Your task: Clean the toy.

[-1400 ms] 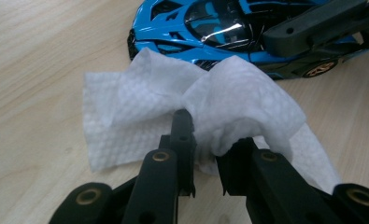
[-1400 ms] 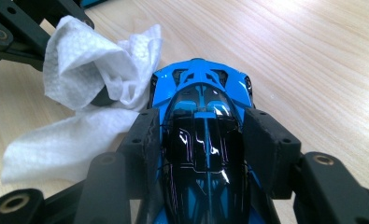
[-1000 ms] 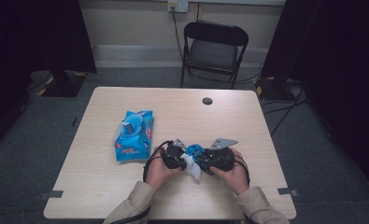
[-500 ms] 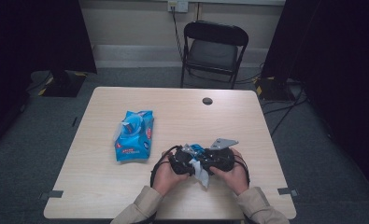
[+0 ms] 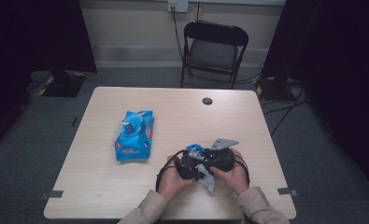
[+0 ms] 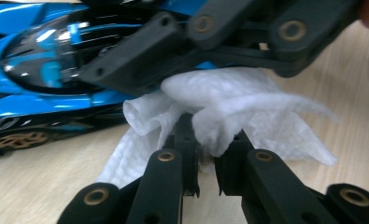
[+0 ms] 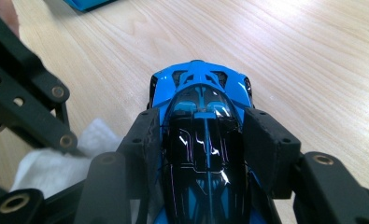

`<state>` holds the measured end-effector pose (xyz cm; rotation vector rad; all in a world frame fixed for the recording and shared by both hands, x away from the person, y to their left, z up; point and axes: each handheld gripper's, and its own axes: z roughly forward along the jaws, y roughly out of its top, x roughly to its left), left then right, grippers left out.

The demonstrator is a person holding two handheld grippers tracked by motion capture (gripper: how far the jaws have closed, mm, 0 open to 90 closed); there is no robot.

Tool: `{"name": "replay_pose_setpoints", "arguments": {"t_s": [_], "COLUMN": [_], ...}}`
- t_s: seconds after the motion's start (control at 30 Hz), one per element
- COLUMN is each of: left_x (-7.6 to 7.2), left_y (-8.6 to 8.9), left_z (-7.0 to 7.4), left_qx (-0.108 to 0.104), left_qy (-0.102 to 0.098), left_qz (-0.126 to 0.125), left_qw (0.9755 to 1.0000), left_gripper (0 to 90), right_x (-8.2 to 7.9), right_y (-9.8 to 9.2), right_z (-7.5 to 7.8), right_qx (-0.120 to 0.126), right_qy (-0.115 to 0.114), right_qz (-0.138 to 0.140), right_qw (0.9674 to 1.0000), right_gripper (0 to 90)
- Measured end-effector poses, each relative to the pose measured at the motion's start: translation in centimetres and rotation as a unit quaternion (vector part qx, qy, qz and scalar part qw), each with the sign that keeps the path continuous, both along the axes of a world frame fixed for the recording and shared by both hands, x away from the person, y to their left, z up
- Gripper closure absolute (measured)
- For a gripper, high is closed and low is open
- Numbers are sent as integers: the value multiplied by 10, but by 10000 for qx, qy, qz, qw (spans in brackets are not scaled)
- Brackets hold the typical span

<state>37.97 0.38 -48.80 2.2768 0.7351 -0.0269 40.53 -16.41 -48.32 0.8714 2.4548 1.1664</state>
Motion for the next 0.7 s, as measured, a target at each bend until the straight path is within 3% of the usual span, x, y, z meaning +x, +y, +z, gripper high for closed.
{"name": "replay_pose_setpoints", "arguments": {"t_s": [0.27, 0.7], "left_x": [-7, -13], "left_y": [-12, -8], "left_z": [0, 1], "left_qx": [-24, -202], "left_qy": [-27, 91], "left_qz": [-201, -425], "left_qw": [9998, 9989], "left_gripper": [811, 816], "right_x": [0, 0], "right_y": [0, 0], "right_z": [0, 0], "right_qx": [-7, 6], "right_qy": [-3, -15], "right_qz": [6, 3], "right_qw": [10000, 10000], "right_gripper": [479, 479]}}
